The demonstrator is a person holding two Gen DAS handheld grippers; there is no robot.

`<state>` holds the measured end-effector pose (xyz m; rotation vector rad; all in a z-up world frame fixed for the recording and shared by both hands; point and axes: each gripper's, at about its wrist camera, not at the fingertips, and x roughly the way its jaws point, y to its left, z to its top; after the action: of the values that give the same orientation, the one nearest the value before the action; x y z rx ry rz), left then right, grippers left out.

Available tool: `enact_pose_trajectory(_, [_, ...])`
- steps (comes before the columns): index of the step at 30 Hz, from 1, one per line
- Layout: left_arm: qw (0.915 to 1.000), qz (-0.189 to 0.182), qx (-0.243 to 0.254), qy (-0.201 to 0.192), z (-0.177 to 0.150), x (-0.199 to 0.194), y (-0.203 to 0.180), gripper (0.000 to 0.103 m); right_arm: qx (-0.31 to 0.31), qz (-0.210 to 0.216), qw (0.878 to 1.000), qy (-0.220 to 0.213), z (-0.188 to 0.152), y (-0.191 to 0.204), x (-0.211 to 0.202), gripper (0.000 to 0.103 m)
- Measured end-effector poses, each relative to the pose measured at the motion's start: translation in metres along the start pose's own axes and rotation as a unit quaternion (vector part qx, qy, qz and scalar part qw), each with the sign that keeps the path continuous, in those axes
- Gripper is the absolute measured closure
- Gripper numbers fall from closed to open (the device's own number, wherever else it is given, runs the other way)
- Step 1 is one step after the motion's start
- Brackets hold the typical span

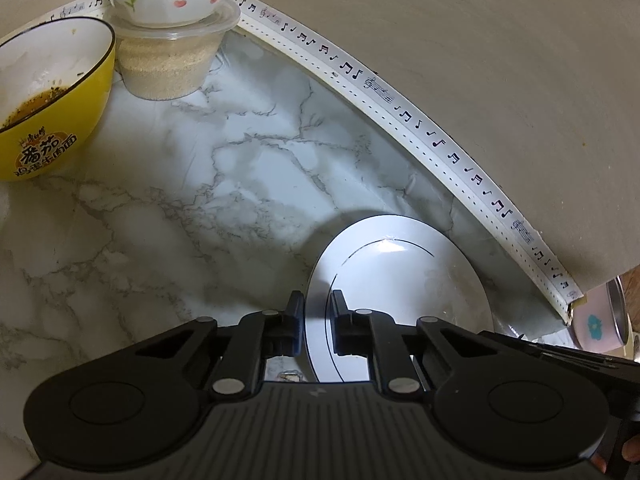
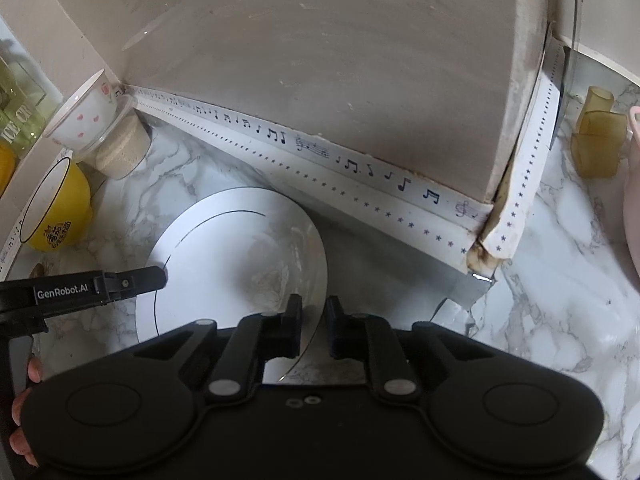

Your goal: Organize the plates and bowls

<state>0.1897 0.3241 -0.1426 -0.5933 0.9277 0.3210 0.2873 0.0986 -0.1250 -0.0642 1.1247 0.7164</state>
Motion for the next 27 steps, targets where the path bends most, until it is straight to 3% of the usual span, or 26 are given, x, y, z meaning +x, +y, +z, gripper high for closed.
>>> enact_pose_trajectory(27, [0.9995, -0.007, 0.013, -0.029, -0.039, -0.053, -0.022, 0.091, -0.002, 0.02, 1.0, -0.021, -0.021, -0.006, -0.04, 0.094])
